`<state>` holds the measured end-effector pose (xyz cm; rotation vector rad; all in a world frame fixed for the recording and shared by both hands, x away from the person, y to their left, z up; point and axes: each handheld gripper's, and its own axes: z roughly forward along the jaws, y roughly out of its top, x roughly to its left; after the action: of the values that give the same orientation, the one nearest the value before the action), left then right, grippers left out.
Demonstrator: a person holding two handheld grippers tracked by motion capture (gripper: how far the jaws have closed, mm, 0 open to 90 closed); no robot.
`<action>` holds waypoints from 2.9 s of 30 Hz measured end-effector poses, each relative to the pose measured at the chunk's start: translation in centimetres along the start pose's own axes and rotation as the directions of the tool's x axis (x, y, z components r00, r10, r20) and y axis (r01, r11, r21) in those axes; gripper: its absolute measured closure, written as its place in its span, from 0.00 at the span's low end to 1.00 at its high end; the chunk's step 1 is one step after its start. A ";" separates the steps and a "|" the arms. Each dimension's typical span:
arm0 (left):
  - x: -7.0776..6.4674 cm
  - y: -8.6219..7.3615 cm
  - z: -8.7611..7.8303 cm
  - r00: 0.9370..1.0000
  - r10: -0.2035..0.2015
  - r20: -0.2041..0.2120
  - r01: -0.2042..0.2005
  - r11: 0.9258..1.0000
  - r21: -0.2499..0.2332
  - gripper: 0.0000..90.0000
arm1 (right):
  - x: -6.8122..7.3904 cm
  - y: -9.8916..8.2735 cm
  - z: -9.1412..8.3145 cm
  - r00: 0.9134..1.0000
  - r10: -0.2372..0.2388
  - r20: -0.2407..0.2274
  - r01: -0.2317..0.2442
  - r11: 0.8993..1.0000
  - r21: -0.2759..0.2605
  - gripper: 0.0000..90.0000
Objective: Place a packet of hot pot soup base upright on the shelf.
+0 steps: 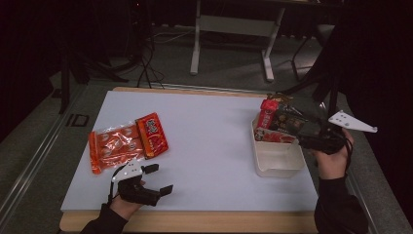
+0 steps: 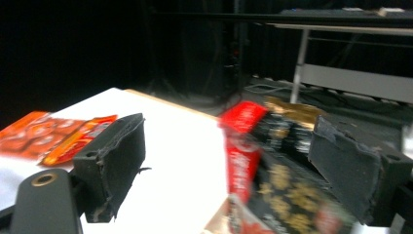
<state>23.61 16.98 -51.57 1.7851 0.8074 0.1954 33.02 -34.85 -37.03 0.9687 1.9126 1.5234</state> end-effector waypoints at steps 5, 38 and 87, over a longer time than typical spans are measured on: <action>0.3 0.1 -0.5 1.000 0.017 -0.001 -0.017 1.000 0.005 0.17 | 3.0 -0.3 0.1 0.994 -0.035 -0.102 0.035 0.999 -0.005 0.16; 8.2 3.0 -10.1 0.957 -0.010 -0.289 0.024 0.999 0.047 1.00 | 11.0 -4.9 0.5 0.960 -0.046 -0.275 0.063 0.996 0.055 0.16; 23.9 1.4 -6.8 0.821 0.020 -0.571 0.161 0.951 0.264 1.00 | 11.3 -6.1 1.3 0.954 -0.030 -0.298 0.058 0.995 0.084 0.17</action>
<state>38.82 36.57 -53.86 2.0046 1.3934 0.6072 25.65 -25.93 -42.78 0.7617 2.2128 1.6430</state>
